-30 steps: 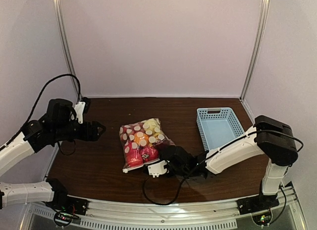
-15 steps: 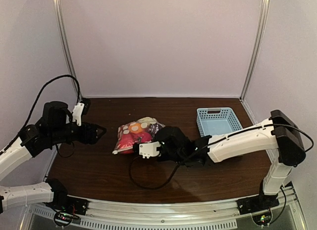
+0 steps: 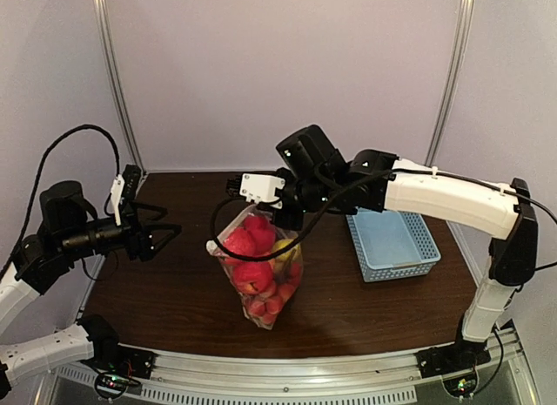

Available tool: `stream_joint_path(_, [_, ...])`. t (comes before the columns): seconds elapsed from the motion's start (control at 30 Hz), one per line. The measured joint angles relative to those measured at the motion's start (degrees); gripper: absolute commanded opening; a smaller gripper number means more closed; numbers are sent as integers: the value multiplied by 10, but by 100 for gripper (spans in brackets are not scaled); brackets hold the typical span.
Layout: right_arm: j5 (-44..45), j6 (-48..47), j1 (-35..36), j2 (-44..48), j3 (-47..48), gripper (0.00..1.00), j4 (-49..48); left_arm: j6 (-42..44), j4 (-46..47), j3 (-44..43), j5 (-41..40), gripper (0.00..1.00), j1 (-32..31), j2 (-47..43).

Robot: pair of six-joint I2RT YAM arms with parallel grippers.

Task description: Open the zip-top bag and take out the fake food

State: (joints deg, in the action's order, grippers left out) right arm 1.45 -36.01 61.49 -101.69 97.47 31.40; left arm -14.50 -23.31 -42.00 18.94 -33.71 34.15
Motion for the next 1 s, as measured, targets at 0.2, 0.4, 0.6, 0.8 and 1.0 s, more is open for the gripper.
stream_joint_path(0.2, [-84,49,-49,-13,11,0,70,-31,79,55,58,79,-1,-30])
stream_joint_path(0.4, [-151,85,-83,-31,11,0,81,-48,136,106,43,78,-5,-38])
stream_joint_path(0.6, [-201,107,-108,-32,13,0,92,-33,204,119,39,74,-5,27])
stream_joint_path(0.8, [-227,118,-138,-33,16,0,101,-10,243,117,63,72,-10,113])
stream_joint_path(1.0, [-237,125,-147,-38,16,0,104,-5,285,115,92,72,-19,152])
